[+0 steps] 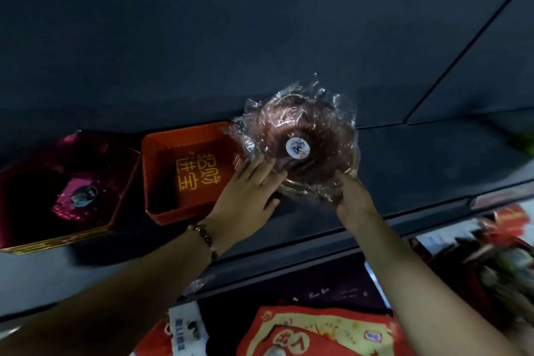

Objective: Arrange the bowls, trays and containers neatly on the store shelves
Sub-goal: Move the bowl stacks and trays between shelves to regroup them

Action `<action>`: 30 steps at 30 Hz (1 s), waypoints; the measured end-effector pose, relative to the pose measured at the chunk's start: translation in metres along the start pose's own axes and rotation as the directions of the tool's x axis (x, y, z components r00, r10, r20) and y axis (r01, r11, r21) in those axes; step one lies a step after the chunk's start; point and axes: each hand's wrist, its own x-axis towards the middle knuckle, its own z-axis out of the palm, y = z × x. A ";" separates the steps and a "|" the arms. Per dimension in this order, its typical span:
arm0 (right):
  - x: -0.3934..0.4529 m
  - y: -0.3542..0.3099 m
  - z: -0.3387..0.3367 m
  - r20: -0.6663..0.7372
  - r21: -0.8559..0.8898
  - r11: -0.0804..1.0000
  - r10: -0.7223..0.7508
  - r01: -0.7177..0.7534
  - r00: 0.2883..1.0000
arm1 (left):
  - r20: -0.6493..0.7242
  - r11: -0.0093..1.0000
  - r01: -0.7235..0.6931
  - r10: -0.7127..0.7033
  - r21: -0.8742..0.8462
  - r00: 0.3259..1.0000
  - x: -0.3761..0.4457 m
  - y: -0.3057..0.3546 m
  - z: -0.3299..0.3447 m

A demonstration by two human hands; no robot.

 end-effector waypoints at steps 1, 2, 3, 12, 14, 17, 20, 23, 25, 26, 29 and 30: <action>-0.003 0.003 -0.003 -0.008 -0.036 0.998 -0.043 0.043 0.999 | -0.020 1.000 -0.019 0.019 -0.005 1.000 -0.010 0.001 0.002; -0.008 0.009 -0.008 -0.026 -0.085 0.993 -0.088 0.086 0.996 | -0.047 0.999 -0.047 0.046 -0.012 0.998 -0.022 0.003 0.005; -0.016 0.016 -0.012 -0.050 -0.150 0.981 -0.129 0.120 0.990 | -0.063 0.997 -0.072 0.071 -0.016 0.995 -0.037 0.006 0.009; -0.107 0.154 -0.079 0.582 -0.795 0.034 -0.236 0.606 0.778 | 0.146 1.000 -0.023 0.023 -0.004 0.989 -0.195 0.041 0.066; -0.091 0.186 -0.085 0.637 -0.769 -0.052 -0.159 0.637 0.755 | 0.193 0.996 0.077 -0.084 0.042 0.978 -0.212 0.039 0.097; -0.043 0.244 -0.083 0.664 -0.747 -0.114 -0.130 0.655 0.736 | 0.187 0.975 0.184 -0.204 0.122 0.961 -0.215 0.028 0.170; 0.024 0.304 -0.083 0.687 -0.725 -0.209 -0.152 0.656 0.711 | 0.070 0.957 0.217 -0.234 0.194 0.970 -0.204 0.002 0.248; 0.081 0.344 -0.085 0.701 -0.710 -0.188 -0.286 0.679 0.654 | -0.093 0.938 0.236 -0.219 0.254 0.971 -0.199 -0.029 0.302; 0.107 0.363 -0.082 0.719 -0.682 -0.220 -0.381 0.698 0.582 | -0.154 0.915 0.278 -0.242 0.293 0.958 -0.206 -0.047 0.325; 0.118 0.371 -0.080 0.732 -0.664 -0.258 -0.418 0.702 0.538 | -0.174 0.901 0.298 -0.254 0.314 0.951 -0.212 -0.057 0.334; 0.137 0.387 -0.076 0.761 -0.614 -0.314 -0.477 0.724 0.439 | -0.228 0.863 0.369 -0.304 0.346 0.925 -0.233 -0.082 0.358; 0.142 0.391 -0.076 0.761 -0.604 -0.316 -0.499 0.731 0.414 | -0.246 0.853 0.384 -0.311 0.354 0.918 -0.238 -0.088 0.362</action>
